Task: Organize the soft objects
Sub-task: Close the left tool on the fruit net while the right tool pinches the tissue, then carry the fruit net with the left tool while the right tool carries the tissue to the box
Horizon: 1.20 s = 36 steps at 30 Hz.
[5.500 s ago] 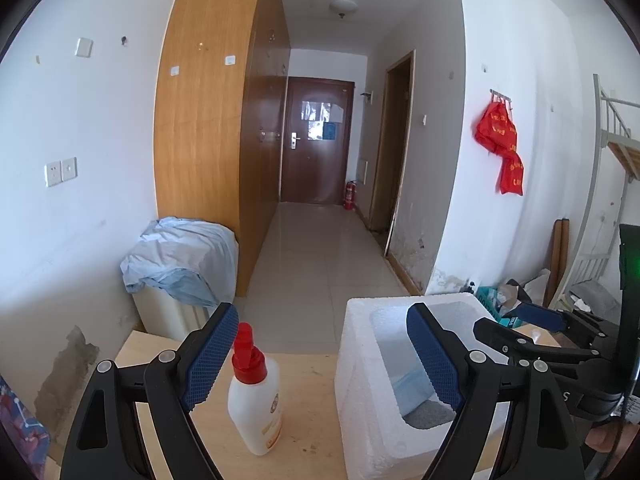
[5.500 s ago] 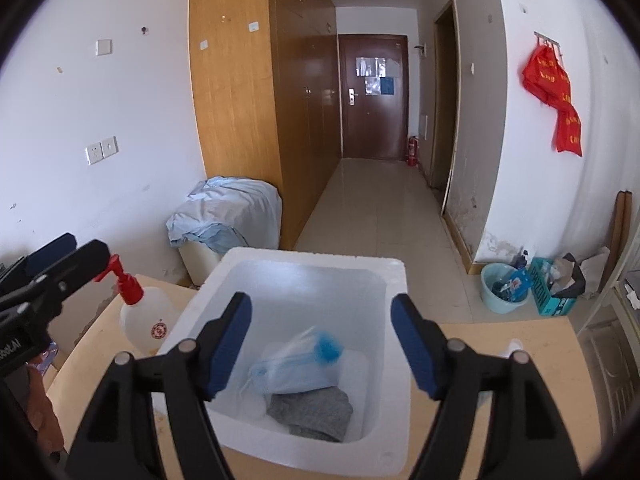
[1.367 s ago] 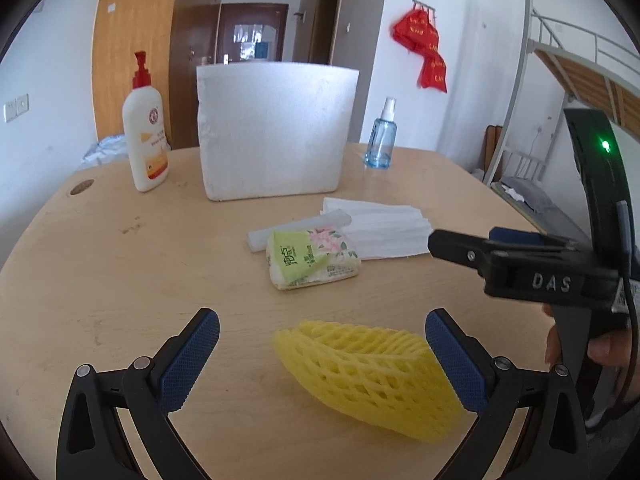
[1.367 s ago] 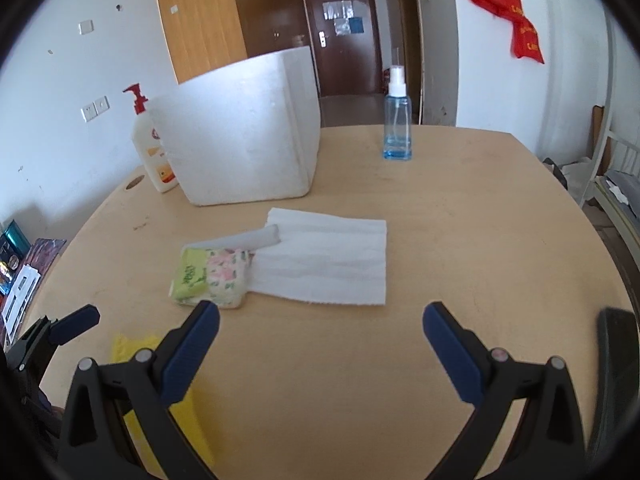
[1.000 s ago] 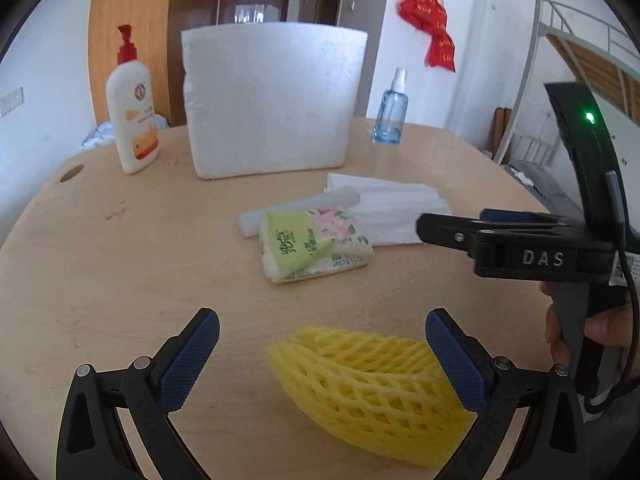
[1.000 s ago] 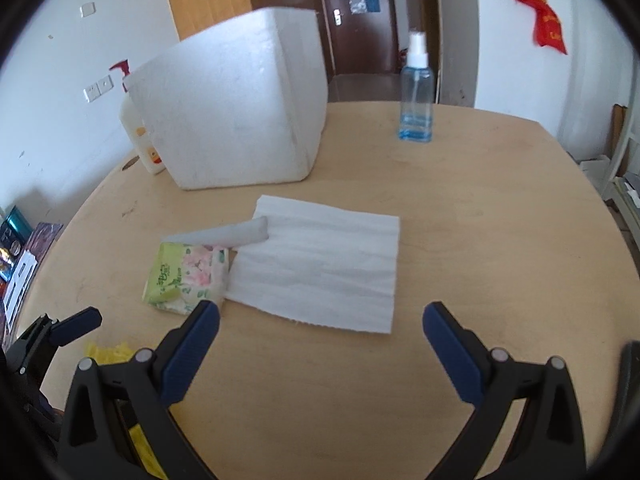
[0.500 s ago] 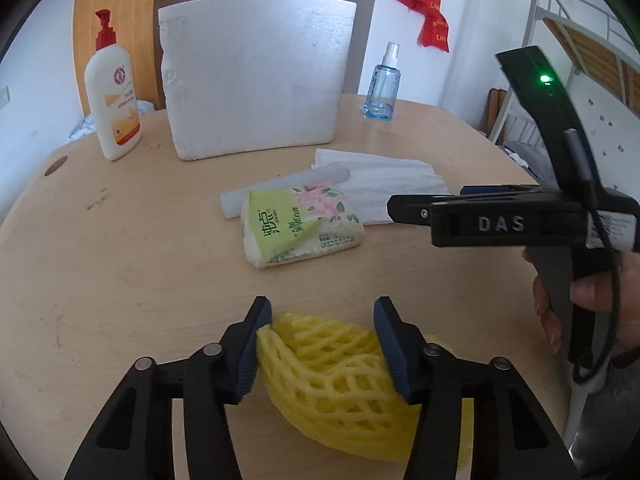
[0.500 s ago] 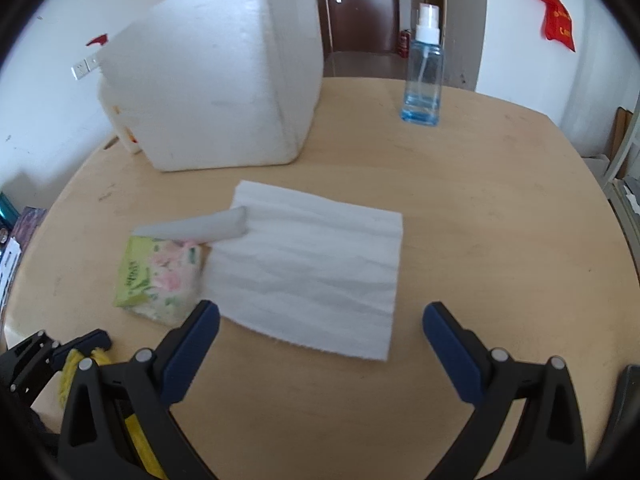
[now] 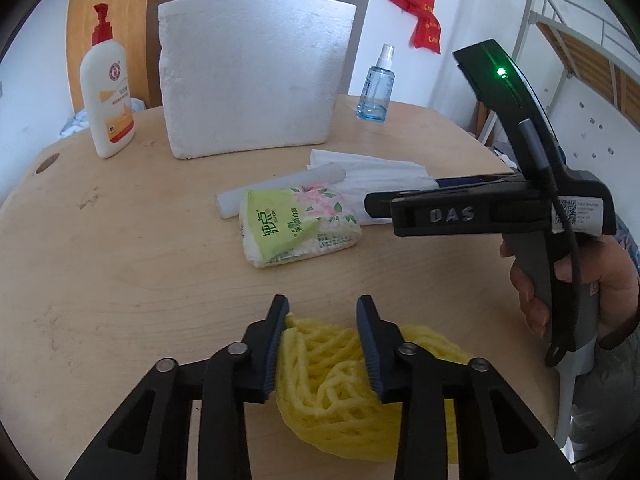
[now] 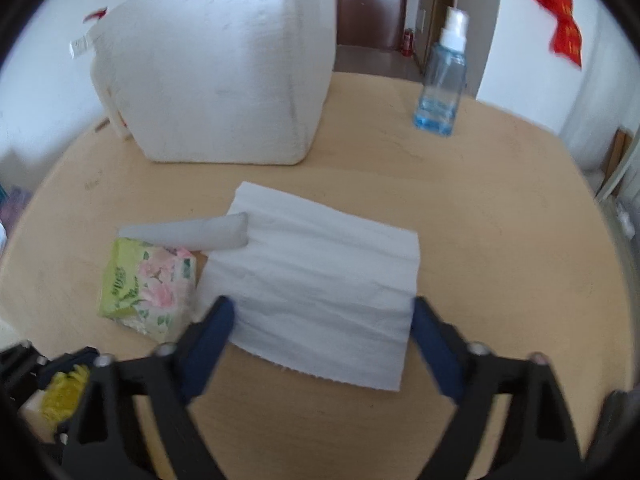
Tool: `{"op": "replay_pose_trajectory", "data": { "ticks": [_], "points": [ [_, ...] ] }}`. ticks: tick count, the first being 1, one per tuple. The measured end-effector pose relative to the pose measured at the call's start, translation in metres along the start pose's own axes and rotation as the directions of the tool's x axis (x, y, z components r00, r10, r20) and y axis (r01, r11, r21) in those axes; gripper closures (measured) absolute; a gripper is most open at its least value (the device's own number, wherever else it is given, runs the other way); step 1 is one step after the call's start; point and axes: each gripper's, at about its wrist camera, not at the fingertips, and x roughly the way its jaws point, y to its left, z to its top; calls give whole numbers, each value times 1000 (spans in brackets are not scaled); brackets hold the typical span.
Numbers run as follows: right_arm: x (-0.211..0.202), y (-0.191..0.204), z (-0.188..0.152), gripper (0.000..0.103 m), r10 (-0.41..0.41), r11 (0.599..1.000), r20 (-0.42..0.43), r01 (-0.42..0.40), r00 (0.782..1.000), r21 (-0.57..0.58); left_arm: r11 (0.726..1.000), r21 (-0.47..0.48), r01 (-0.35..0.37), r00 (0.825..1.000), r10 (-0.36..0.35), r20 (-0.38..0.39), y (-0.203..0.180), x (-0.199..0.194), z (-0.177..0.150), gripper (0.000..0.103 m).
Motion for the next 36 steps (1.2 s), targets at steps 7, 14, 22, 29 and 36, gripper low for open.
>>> {"op": "replay_pose_trajectory", "data": {
  "ticks": [7,14,22,29,36],
  "points": [
    [-3,9,4,75,3,1000,-1,-3,1000,-25,1000,-6,9,1000,-9,5,7,-3,0,79],
    [-18,-1,-2,93,20,999,50,-21,999,38,1000,-26,4,1000,-4,29,14,-11,1,80],
    [-60,-8,-10,93,13,995,163,-28,987,93,999,-41,-7,997,10,70,20,-27,6,81],
    [-76,-15,-25,93,9,991,197,-36,980,130,999,-39,-23,992,28,123,20,-45,8,82],
    [-77,-13,-35,93,18,989,193,-46,981,142,1000,-27,4,995,-1,98,12,-44,-1,96]
  ]
}}
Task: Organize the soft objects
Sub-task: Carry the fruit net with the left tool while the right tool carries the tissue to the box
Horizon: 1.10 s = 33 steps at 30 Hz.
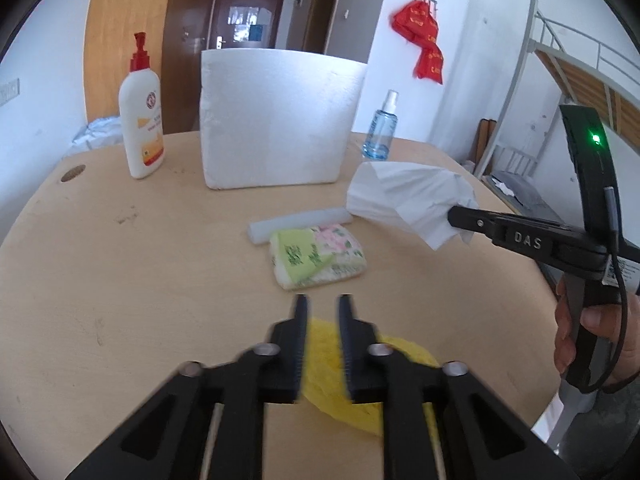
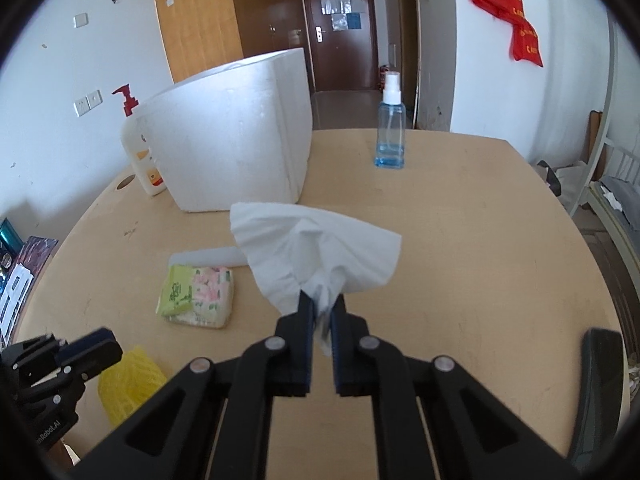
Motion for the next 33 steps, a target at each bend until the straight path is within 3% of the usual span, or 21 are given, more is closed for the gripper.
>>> {"op": "replay_pose_trajectory", "data": {
  "ticks": [5,7,8,9,11,13,19,23,25,27,29,33],
  "points": [
    [-7,-1,-2,93,8,1000,8,-8,1000,-3,999,37,6,1000,-6,-7,-11,-4,-8,94],
    [-8,-1,-3,93,12,1000,8,-12,1000,-7,999,48,-8,1000,9,-7,-15,-6,-10,82],
    [-7,-1,-4,93,13,1000,6,-13,1000,-5,999,43,-7,1000,7,-3,-14,-7,-10,59],
    [-8,-2,-5,93,15,1000,5,-15,1000,-4,999,37,-9,1000,9,-1,-14,-8,-11,29],
    [-8,-2,-5,93,18,1000,4,-18,1000,-4,1000,23,-6,1000,6,25,-13,-13,-12,17],
    [-9,-3,-6,93,21,1000,6,-21,1000,-2,1000,21,-7,1000,6,27,-13,-14,-12,18],
    [-12,-5,-6,93,25,1000,12,-25,1000,2,999,3,39,997,-39,-65,-17,-1,-17,18],
    [-14,-6,-9,93,25,1000,14,-25,1000,3,1000,14,27,996,-25,-85,-20,7,-19,18],
    [-15,-6,-9,93,26,1000,15,-26,1000,4,999,11,30,995,-29,-97,-20,11,-19,32],
    [-16,-7,-9,93,26,1000,17,-26,1000,6,999,18,27,994,-25,-105,-21,13,-20,66],
    [-17,-7,-8,93,27,1000,21,-27,999,8,999,30,12,992,-8,-125,-22,18,-21,84],
    [-23,-6,-8,93,32,999,36,-32,999,6,999,38,19,996,-16,-88,-20,9,-19,89]
  ]
}}
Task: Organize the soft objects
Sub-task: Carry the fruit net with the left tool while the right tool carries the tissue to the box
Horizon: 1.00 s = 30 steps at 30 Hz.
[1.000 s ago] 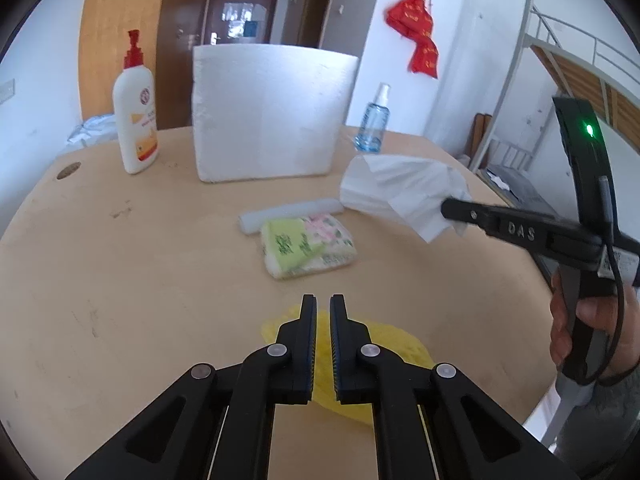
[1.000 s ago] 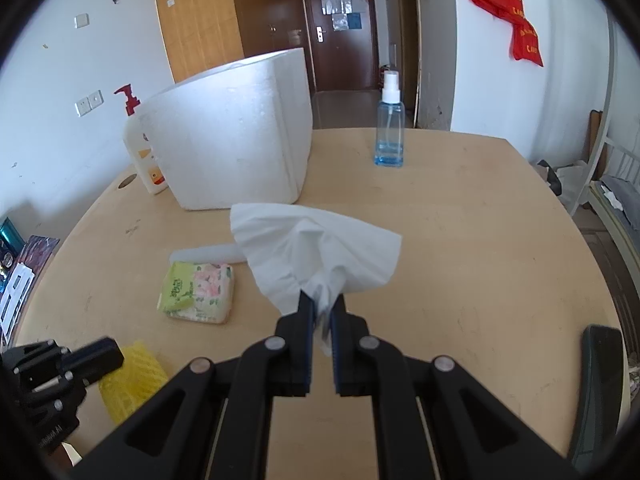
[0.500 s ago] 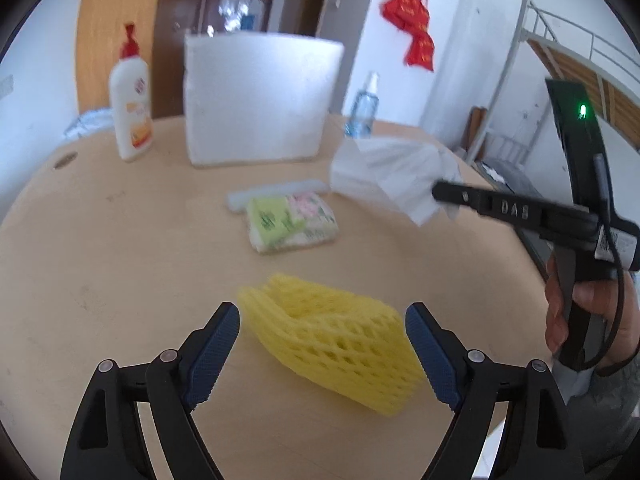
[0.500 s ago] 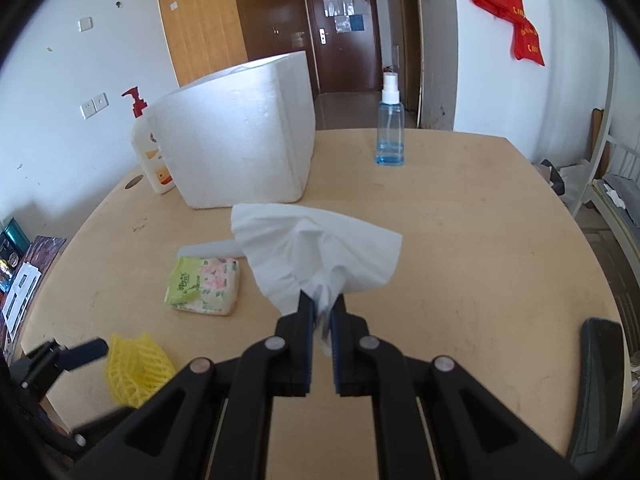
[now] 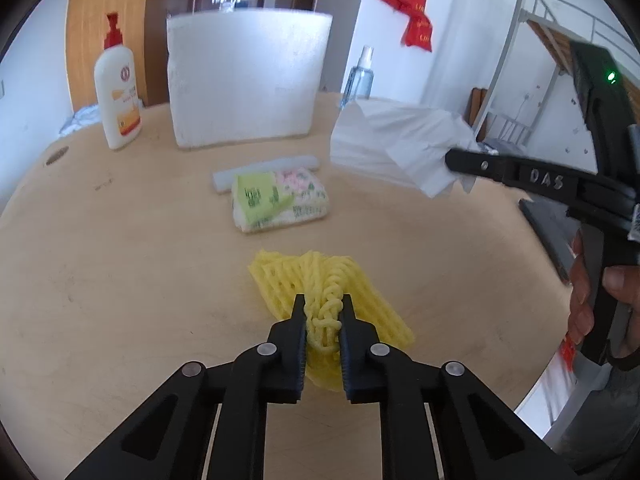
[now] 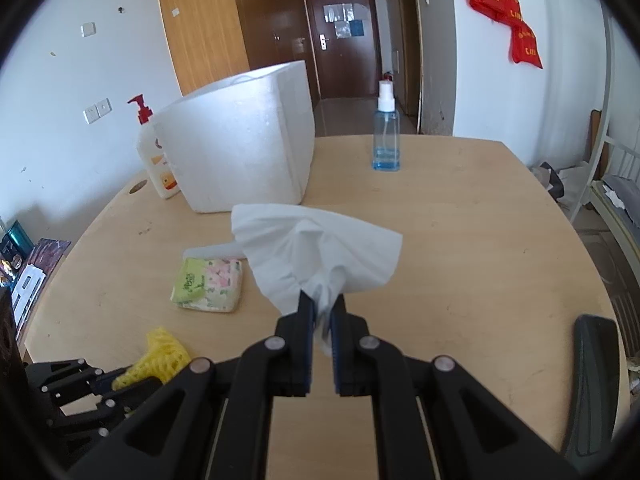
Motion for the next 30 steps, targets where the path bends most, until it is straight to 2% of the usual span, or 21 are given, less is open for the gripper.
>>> {"op": "replay_pose_trajectory", "data": {
  "ticks": [7,18,25,28,30],
  "points": [
    [-14,5,2,93,10,1000,38,-10,999,-4,999,28,-34,992,31,125,-1,-33,12,89],
    [-50,19,1,93,25,1000,130,-23,991,-17,997,32,-74,968,65,241,0,-65,28,89],
    [-73,30,-1,93,40,999,199,-36,979,-25,994,28,-105,939,90,332,3,-88,36,89],
    [-82,33,0,93,47,999,239,-42,970,-27,992,27,-123,921,104,376,3,-101,39,89],
    [-88,37,1,93,61,998,258,-56,964,-29,989,22,-144,903,122,413,4,-112,41,89]
  ]
}}
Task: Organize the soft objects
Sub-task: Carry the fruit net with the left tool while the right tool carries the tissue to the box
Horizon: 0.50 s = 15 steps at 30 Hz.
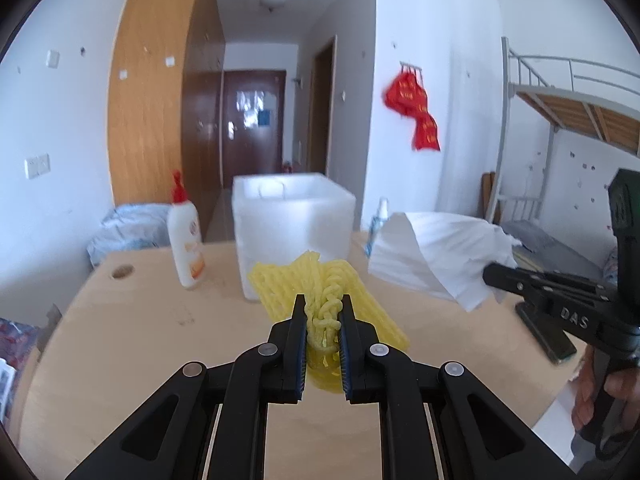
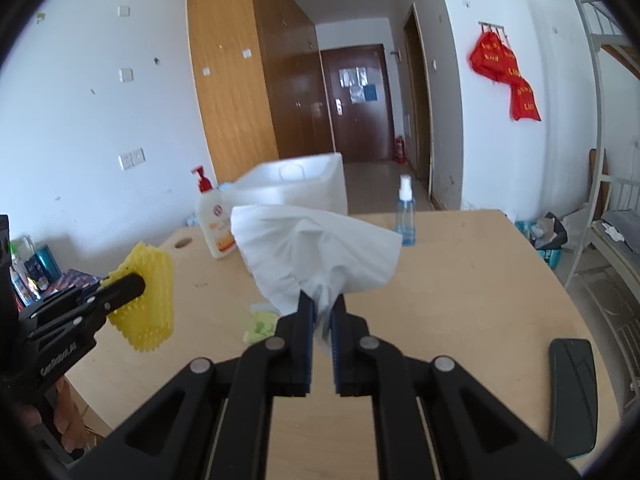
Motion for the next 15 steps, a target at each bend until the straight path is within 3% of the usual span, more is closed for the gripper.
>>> {"op": "replay_pose_trajectory", "data": {
  "ticks": [8,15],
  "points": [
    [-17,25,9,93,44,998,89,-41,995,-39,997,3,-71,990,70,126,8,-36,16,89],
    [-22,43,11,93,85,994,126,-75,988,-80,993,-6,-118,981,117,152,19,-50,19,89]
  ]
}}
